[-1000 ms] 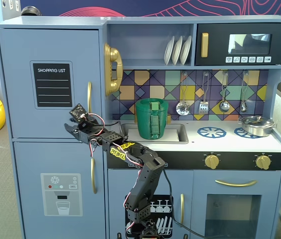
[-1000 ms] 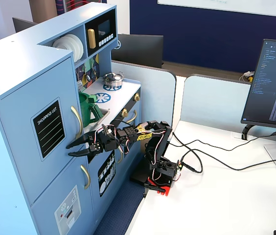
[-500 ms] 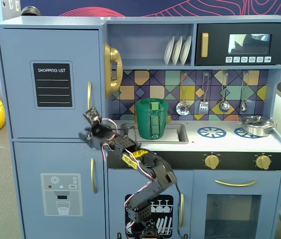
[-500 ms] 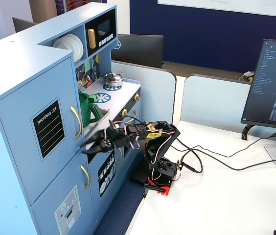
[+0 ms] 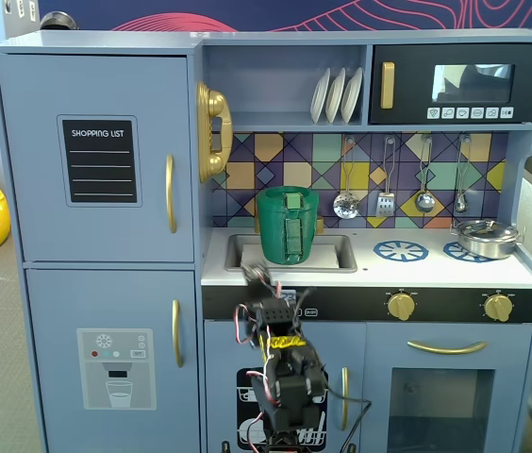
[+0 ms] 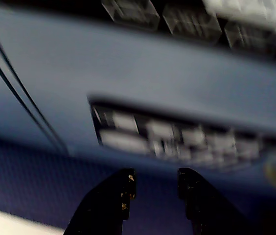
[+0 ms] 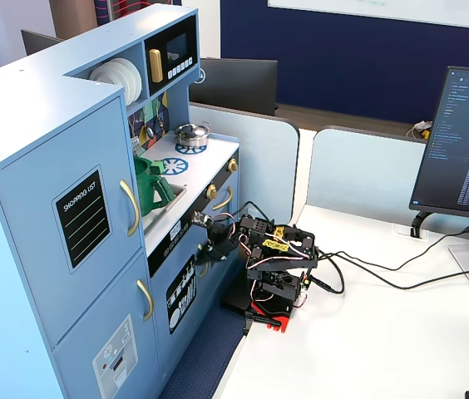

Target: Close the left cabinet door

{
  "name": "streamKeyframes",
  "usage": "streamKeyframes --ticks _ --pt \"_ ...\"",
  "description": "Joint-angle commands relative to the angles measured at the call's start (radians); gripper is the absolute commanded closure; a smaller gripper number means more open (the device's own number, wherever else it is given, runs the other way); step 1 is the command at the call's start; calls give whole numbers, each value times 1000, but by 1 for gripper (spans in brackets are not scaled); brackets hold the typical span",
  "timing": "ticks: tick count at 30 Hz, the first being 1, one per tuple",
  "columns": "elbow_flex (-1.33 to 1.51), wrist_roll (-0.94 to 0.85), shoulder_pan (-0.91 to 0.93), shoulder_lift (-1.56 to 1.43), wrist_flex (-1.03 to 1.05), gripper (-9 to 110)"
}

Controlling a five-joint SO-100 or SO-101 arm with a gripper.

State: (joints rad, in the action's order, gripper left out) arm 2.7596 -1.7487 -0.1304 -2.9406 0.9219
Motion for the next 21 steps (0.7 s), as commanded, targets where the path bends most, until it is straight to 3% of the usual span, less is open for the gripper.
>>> streamKeyframes --ticks 1,12,21 --pt "84 67 140 -103 176 101" --pt "236 152 173 -236 535 101" --pt "238 209 153 -238 611 100"
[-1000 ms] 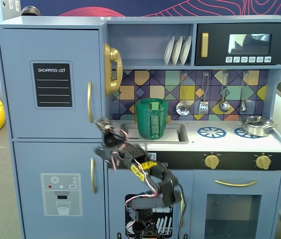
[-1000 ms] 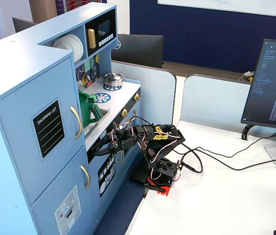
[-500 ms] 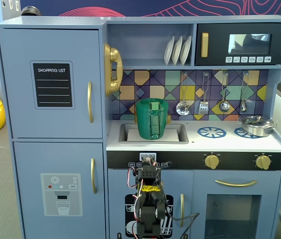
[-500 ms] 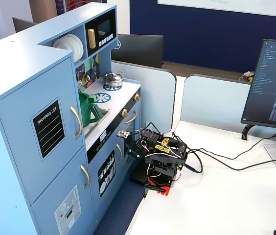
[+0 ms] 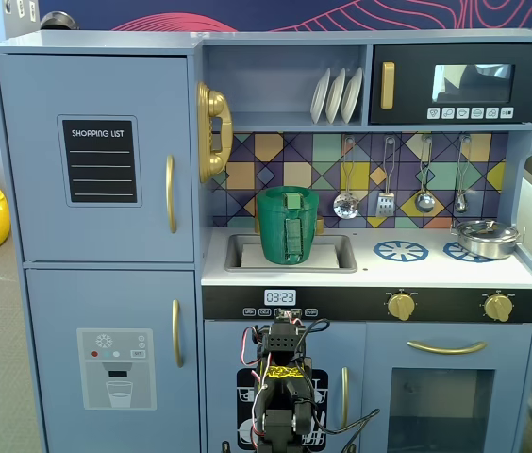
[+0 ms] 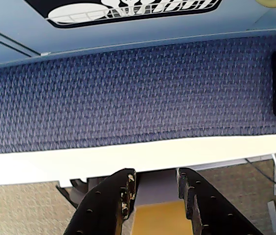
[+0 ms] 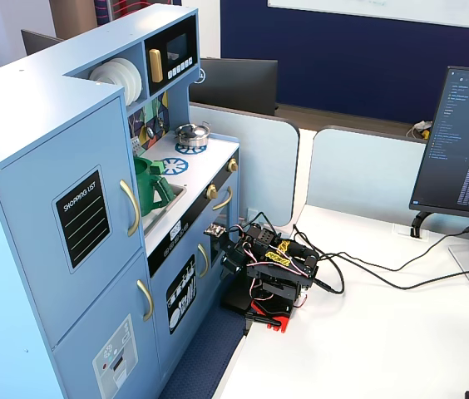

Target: Close the left cabinet door

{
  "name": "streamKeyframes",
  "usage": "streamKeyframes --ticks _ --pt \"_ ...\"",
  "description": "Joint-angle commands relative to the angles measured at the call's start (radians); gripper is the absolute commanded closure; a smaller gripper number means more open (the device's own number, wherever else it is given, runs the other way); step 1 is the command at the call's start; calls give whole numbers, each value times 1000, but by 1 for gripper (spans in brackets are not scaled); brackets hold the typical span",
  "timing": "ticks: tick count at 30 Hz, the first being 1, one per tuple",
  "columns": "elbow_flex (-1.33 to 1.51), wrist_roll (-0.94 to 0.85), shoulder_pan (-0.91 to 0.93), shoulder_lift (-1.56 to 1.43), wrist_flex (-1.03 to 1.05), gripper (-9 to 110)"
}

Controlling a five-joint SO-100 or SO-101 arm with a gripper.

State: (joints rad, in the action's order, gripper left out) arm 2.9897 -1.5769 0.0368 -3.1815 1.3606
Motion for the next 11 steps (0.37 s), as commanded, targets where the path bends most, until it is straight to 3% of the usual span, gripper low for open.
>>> streamKeyframes --ticks 1,11 --pt "8 37 -14 3 172 100" --pt "8 37 -9 3 172 98"
